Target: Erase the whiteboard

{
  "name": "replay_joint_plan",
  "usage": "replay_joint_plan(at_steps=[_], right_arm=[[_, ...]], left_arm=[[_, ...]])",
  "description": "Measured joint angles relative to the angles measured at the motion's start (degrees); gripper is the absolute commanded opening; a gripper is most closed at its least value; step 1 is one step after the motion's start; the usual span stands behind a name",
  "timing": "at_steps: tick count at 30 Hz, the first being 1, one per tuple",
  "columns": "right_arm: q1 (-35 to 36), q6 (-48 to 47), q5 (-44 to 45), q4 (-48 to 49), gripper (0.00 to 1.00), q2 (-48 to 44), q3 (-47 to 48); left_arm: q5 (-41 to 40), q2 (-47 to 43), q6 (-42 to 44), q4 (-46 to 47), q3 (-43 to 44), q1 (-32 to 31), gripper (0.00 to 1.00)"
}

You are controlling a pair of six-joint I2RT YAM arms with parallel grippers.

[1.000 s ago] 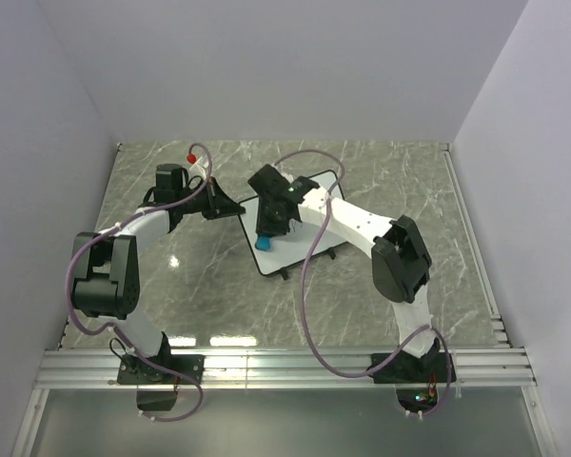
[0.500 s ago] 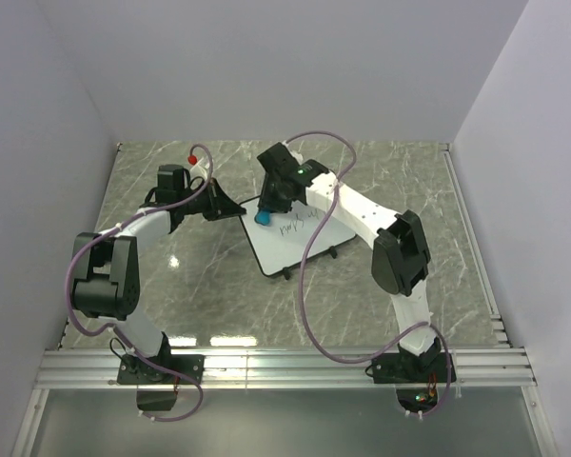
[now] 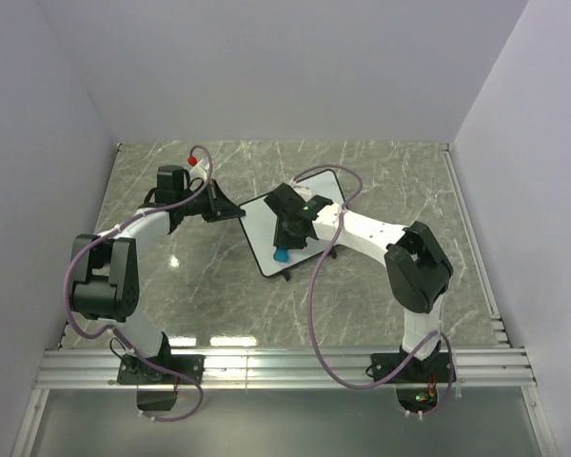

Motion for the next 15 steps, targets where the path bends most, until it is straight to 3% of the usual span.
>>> replay_joint_plan(at_steps=[6,15], right_arm=[[0.22,-0.09,0.5,-1.95,0.0,0.63,1.6],[-4.61,-0.72,0.57,-11.19,0.0,6.6,16.31]], left_arm=[[0.24,0.0,0.11,0.22,0.0,0.0,0.0],[-0.17,-0.09,0.04,1.33,0.0,-0.09,0.0]])
